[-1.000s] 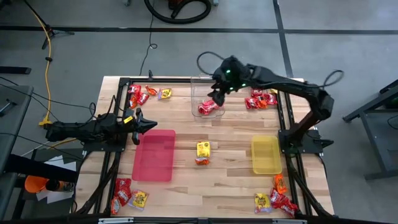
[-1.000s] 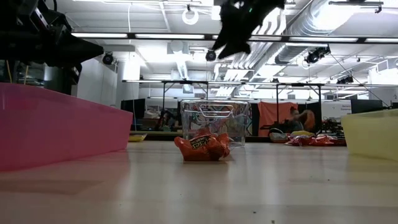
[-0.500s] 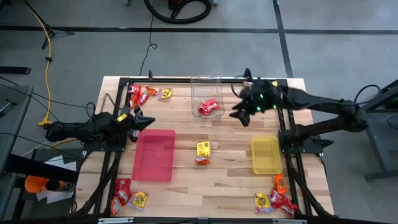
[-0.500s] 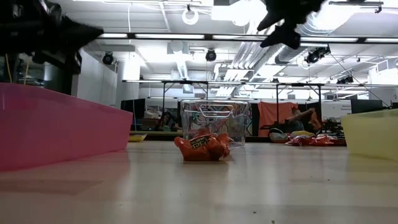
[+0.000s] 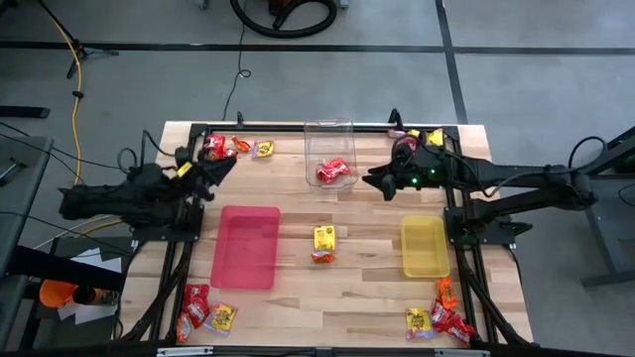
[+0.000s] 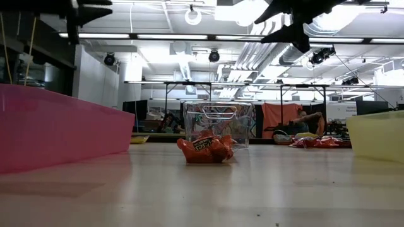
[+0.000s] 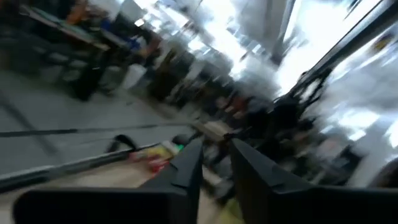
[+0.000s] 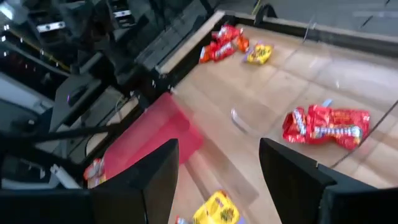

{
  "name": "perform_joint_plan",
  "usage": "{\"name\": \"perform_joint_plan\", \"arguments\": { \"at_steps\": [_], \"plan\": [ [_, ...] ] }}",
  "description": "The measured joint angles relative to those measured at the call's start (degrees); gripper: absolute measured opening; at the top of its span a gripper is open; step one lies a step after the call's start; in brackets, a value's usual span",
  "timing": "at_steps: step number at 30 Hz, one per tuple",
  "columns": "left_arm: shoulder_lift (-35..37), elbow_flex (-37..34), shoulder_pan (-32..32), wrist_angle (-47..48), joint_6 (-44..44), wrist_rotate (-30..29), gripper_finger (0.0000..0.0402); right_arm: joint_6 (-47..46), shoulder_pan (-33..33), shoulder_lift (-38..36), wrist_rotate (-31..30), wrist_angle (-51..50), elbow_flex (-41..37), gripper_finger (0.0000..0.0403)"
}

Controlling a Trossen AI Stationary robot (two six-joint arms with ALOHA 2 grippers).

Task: Sort candy
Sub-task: Put the red candy into the transparent bin

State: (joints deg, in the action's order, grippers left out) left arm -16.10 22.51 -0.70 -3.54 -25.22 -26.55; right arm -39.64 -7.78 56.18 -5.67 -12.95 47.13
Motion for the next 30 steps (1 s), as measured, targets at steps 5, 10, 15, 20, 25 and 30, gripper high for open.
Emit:
{"name": "perform_joint_plan", "arguments": {
  "at_steps": [5,10,15,20,25,30],
  "plan": [
    [-10.29,14.70,-2.75,23.83,-1.08,-6.94,0.0145,0.07,-2.07,0.01,-0.36,0.77,0.02,0.0217],
    [-18.54,21.09,-8.32,39.16,-10.06,-5.34,0.0178,1.73,-3.07,0.00,-0.06,0.61,0.02,0.0217],
    [-27.80,21.13,-17.49,48.38,-21.28,-0.20,0.0183,2.52,-3.11,0.01,1.21,-0.72,0.05,0.0217],
    [-38.25,21.13,-28.65,55.89,-24.60,2.70,0.0183,2.58,-3.07,0.02,5.71,-3.55,0.05,0.0217],
    [-47.99,21.13,-37.19,54.56,-21.80,2.04,0.0183,2.58,-3.07,0.02,7.08,-5.29,0.05,0.0217],
    [-56.62,21.13,-42.70,51.13,-14.57,1.89,0.0183,2.58,-3.07,0.02,7.85,-5.29,0.05,0.0217]
  ]
}}
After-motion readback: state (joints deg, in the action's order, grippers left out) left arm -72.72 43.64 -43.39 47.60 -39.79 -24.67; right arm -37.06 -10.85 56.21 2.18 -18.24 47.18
